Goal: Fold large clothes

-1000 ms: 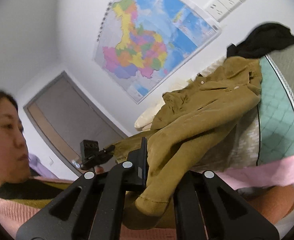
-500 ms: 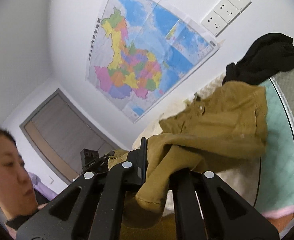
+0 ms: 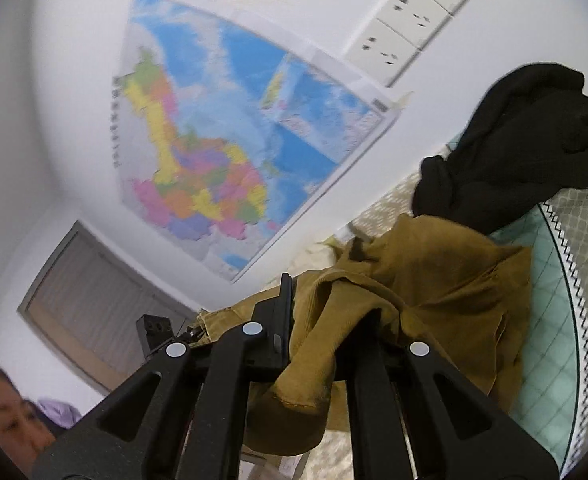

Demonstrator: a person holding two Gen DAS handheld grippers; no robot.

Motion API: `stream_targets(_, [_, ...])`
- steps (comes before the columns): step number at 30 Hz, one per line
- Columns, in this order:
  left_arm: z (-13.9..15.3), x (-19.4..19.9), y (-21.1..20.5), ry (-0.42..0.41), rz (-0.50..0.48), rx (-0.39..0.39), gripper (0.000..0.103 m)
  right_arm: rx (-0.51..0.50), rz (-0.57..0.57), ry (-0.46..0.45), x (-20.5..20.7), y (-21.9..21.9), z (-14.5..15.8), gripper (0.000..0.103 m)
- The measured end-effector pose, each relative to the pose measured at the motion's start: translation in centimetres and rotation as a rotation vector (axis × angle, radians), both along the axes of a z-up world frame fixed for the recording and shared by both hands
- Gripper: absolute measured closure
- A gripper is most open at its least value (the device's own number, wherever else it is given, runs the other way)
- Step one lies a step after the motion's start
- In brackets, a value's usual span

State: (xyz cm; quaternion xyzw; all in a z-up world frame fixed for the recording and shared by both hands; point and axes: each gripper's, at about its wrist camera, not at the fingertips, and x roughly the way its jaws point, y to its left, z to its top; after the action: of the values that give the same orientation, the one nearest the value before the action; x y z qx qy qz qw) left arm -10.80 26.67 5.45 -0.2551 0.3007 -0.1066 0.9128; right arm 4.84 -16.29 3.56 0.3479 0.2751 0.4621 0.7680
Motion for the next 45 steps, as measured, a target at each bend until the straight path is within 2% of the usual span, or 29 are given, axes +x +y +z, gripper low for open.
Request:
stream_targets(5, [-0.8,4.5,0.5,0.068,0.036,0.048,0.092,-0.015,-0.017,0.060,4.0,0.8,-0.8,0.097])
stream_targets(11, [-3.2,9.6,1.1,0.156,0.082,0.117,0.091,-0.040,-0.036,0.125,8.1,1.9,-2.2,0.097])
stream_targets(19, [-5.8,14.2,1.8,0.247,0.115,0.164,0.090,-0.071,-0.064,0.237,13.2,3.3,-5.2,0.097])
stream_targets(22, [-6.5,15.7,1.7,0.276,0.125,0.204,0.090,-0.096,-0.076,0.272,14.8,4.0,-6.3,0.096])
stream_targets(27, [-8.0,17.5,1.9,0.327,0.147,0.221,0.089,-0.140,-0.101,0.317,16.4,4.9,-7.7,0.090])
stream_targets(28, [-8.2,17.8,1.9,0.337,0.150,0.228,0.089,-0.152,-0.104,0.309,16.3,5.0,-7.6,0.088])
stream_targets(29, [-8.3,18.0,1.8,0.342,0.152,0.232,0.089,-0.161,-0.107,0.296,16.1,5.1,-7.3,0.080])
stream_targets(30, [-8.5,18.2,1.9,0.348,0.153,0.238,0.089,-0.154,-0.108,0.276,15.6,5.1,-6.8,0.061])
stream_targets(31, [-8.7,18.4,1.9,0.353,0.155,0.238,0.089,-0.148,-0.111,0.257,15.2,5.0,-6.3,0.050])
stream_targets(32, [-8.8,18.5,2.0,0.361,0.158,0.236,0.089,-0.143,-0.134,0.221,14.2,4.7,-5.3,0.031])
stream_targets(33, [-9.0,18.7,2.0,0.366,0.160,0.233,0.089,-0.134,-0.156,0.186,13.4,4.4,-4.4,0.030])
stream_targets(35, [-9.4,19.0,2.3,0.384,0.170,0.211,0.089,-0.127,-0.161,0.087,11.1,4.2,-2.5,0.030])
stream_targets(37, [-9.6,19.1,2.5,0.389,0.173,0.201,0.089,-0.177,-0.140,-0.004,9.0,5.4,-0.9,0.031])
stream_targets(40, [-9.5,19.1,2.3,0.395,0.174,0.209,0.089,-0.393,-0.045,-0.131,6.1,10.8,0.0,0.034])
stream_targets(42, [-9.3,19.1,2.0,0.397,0.177,0.224,0.089,-0.564,0.001,-0.208,4.9,15.2,-0.8,0.043])
stream_targets(43, [-9.2,19.1,1.9,0.396,0.177,0.221,0.089,-0.634,0.025,-0.222,4.9,17.4,-1.7,0.045])
stream_targets(44, [-9.1,19.1,1.9,0.398,0.179,0.222,0.089,-0.667,0.045,-0.211,5.2,18.7,-2.5,0.052])
stream_targets(45, [-9.0,19.0,1.8,0.398,0.178,0.223,0.086,-0.717,0.052,-0.202,5.9,20.1,-3.6,0.069])
